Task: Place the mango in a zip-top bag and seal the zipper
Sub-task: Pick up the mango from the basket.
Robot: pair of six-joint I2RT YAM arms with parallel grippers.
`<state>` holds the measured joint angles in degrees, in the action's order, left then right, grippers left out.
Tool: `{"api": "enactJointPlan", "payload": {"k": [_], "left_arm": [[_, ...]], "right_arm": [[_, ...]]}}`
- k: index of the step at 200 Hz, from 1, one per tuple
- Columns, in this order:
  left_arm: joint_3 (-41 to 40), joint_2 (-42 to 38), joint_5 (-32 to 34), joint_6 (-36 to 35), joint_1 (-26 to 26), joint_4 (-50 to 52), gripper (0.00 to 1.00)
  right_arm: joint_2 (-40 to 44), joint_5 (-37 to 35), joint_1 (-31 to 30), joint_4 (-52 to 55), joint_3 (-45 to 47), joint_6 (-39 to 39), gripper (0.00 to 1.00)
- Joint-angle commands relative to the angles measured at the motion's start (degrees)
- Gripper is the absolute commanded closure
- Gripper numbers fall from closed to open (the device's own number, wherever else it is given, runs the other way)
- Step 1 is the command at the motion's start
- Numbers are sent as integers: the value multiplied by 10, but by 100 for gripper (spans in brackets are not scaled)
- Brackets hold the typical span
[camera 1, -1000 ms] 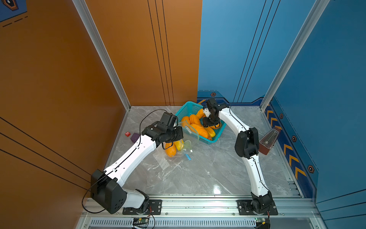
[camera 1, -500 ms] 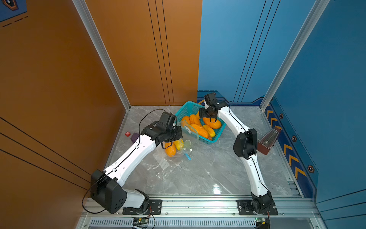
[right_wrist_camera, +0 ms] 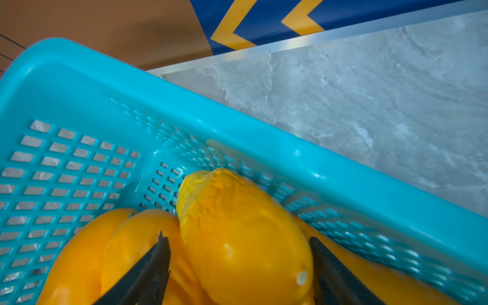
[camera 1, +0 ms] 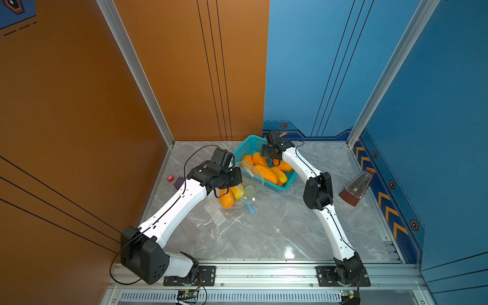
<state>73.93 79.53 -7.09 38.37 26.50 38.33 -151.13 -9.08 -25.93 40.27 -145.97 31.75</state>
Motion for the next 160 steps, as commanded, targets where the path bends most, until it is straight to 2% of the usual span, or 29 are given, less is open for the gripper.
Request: {"api": "enactJointPlan", "payload": {"k": [1, 33, 54, 99, 124, 160], "left_arm": [[-1, 4, -7, -16, -5, 0, 100], [-4, 4, -6, -17, -6, 0, 100], [-5, 4, -7, -17, -7, 0, 100], [-6, 4, -6, -17, -8, 0, 100], [-6, 1, -7, -17, -8, 0, 100], [-7, -6, -6, -15, -7, 0, 100]], "right_arm": [[-23, -24, 0, -34, -33, 32, 20], [-41, -9, 3, -54, -52, 56, 26], [-46, 6, 5, -61, -52, 65, 37], [-36, 15, 6, -58, -49, 48, 67], [-7, 15, 4, -56, -34, 31, 81], [83, -1, -1, -54, 34, -5, 90]]}}
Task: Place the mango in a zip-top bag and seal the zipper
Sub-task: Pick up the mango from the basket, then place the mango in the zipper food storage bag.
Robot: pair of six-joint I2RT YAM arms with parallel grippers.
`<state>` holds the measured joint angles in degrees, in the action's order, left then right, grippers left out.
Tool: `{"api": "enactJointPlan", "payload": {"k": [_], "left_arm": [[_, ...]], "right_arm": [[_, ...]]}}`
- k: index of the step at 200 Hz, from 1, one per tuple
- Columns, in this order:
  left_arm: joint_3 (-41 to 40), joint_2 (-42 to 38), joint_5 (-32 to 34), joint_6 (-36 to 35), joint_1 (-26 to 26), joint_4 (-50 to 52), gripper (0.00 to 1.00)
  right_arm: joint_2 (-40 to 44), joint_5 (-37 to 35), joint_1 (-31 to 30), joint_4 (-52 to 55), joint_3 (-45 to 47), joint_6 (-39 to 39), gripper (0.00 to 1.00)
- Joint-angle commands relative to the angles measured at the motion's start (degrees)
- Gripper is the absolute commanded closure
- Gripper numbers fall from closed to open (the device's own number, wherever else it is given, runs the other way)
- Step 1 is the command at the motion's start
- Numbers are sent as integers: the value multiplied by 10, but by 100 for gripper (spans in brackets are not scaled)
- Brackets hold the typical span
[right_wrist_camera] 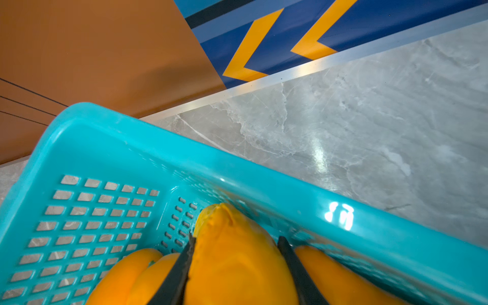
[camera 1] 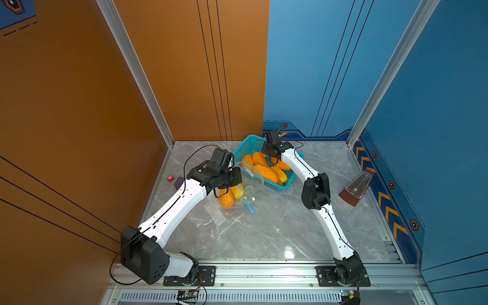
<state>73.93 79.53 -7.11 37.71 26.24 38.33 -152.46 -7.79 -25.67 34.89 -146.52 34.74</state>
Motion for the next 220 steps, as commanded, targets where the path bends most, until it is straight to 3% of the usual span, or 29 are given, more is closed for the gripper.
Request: {"api": "enactJointPlan", "payload": {"k": [1, 38, 84, 125, 176, 220], "left_arm": [[-7, -6, -5, -9, -5, 0, 100], [-10, -18, 0, -6, -6, 0, 100], [-8, -25, 5, -2, -6, 0, 100], [5, -18, 6, -1, -7, 0, 100], [11, -16, 5, 2, -6, 0, 100], [12, -21, 2, 6, -5, 0, 100]], "right_arm": [[98, -15, -3, 0, 42, -36, 91], [248, -47, -19, -7, 177, -75, 95], [481, -51, -51, -81, 410, -100, 95], [630, -42, -119, -132, 559, -117, 91], [645, -81, -223, -165, 615, -125, 90], [583, -99, -255, -182, 601, -122, 88]]}}
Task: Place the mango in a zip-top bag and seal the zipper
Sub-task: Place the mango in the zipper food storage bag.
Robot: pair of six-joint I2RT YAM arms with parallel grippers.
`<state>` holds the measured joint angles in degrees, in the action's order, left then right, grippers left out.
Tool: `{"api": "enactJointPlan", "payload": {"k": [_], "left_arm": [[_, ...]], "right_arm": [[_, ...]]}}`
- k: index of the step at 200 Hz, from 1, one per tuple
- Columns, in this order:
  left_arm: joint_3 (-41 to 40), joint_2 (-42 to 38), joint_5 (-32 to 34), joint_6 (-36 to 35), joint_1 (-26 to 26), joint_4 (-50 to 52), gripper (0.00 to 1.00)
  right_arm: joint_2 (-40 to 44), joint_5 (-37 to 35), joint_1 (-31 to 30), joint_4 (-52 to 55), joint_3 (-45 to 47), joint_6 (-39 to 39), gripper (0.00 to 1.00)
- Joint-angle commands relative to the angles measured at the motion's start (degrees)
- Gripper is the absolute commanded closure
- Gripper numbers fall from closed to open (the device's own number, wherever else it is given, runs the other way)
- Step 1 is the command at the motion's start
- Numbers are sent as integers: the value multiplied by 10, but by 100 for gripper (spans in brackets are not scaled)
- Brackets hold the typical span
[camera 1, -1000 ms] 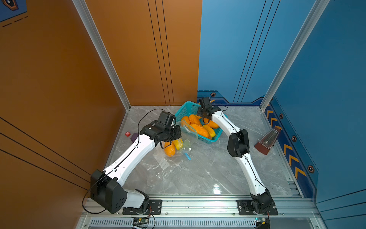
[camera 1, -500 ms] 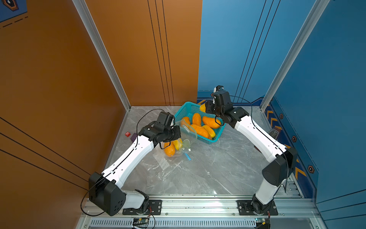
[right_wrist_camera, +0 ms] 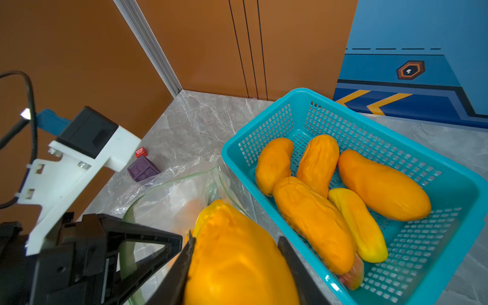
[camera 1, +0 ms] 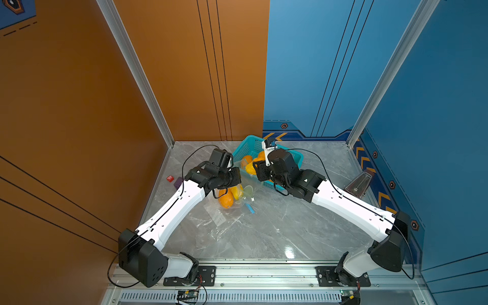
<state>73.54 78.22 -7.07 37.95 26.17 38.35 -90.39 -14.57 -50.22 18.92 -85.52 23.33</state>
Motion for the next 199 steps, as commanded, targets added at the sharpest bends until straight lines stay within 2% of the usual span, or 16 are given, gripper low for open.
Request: {"api": "enactJointPlan", "payload": {"k": [1, 47, 65, 98, 125, 151, 179, 199], "left_arm": [[16, -8, 2, 4, -4, 0, 100], [16, -6, 1, 4, -3, 0, 100], [17, -6, -1, 3, -2, 0, 100], [16, -9, 0, 0, -4, 0, 100], [16, -10, -2, -1, -6, 0, 100], [17, -10, -6, -1, -6, 0, 100], [20, -13, -13, -5, -6, 0, 100], [23, -15, -24, -12, -6, 0, 100]], "right_arm": [[-40, -31, -11, -22, -10, -8, 88], [-113, -36, -24, -25, -46, -11, 80], [-133, -32, -24, -19, -61, -13, 70], [-134, -31, -22, -6, -74, -16, 43], [-113, -14, -14, 4, -73, -21, 33], [-96, 1, -4, 18, -75, -25, 31], [-65, 14, 14, 44, -78, -32, 34], [-52, 83, 40, 90, -98, -62, 38]]}}
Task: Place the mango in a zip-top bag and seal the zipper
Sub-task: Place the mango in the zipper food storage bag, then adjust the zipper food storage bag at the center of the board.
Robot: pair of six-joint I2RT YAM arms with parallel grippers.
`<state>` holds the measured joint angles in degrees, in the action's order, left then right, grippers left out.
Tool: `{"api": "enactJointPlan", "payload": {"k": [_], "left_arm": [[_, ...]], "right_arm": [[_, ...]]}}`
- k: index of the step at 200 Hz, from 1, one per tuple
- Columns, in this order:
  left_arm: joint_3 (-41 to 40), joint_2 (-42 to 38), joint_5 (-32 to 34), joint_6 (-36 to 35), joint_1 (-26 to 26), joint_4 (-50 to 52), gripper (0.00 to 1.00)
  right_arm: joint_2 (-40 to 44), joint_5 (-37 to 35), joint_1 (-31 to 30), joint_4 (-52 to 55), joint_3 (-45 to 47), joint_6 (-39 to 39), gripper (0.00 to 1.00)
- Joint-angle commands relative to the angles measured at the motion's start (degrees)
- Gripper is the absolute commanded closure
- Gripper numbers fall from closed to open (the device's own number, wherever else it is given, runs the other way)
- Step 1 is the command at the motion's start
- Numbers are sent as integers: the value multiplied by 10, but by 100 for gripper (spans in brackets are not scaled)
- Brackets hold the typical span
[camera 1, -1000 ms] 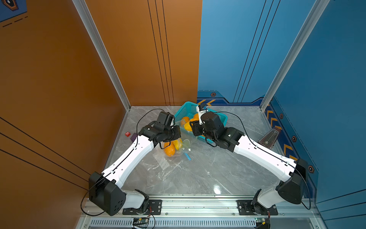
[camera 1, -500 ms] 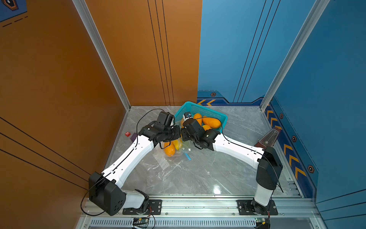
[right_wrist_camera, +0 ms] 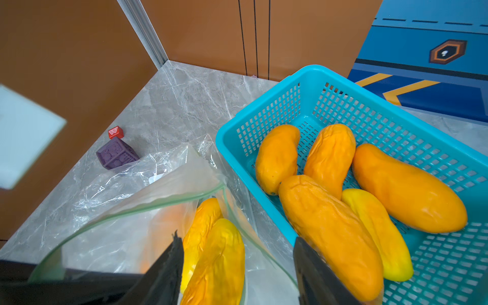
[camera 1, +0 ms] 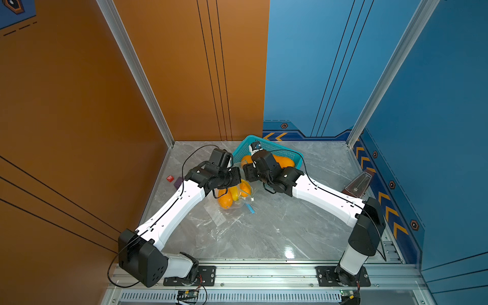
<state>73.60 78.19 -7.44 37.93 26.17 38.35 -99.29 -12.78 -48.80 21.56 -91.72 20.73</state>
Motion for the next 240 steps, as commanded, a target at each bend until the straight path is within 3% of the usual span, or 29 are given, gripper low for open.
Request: {"api": "enactJointPlan", "payload": {"k": [1, 13, 47, 128, 147, 182, 218, 240], "left_arm": [[22, -15, -21, -13, -6, 0, 100], [26, -14, -33, -20, -6, 1, 100], [35, -16, -74, -43, -8, 0, 100], [40, -33, -140, -72, -10, 1, 100], [39, -40, -147, -78, -11, 2, 100], [42, -43, -182, -93, -9, 1, 100], [56, -45, -229, -117, 1, 1, 100], [68, -54, -248, -127, 6, 1, 98]], "right_arm": [[36, 72, 27, 65, -38, -38, 38], [27, 124, 38, 122, -68, -71, 41], [-9, 143, 37, 244, -131, -154, 44], [-58, 149, 53, 255, -154, -183, 44], [-53, 157, 57, 257, -156, -183, 59], [-20, 183, 52, 269, -151, -177, 100], [40, 178, 33, 299, -126, -135, 100], [93, 172, 29, 317, -90, -68, 100]]}}
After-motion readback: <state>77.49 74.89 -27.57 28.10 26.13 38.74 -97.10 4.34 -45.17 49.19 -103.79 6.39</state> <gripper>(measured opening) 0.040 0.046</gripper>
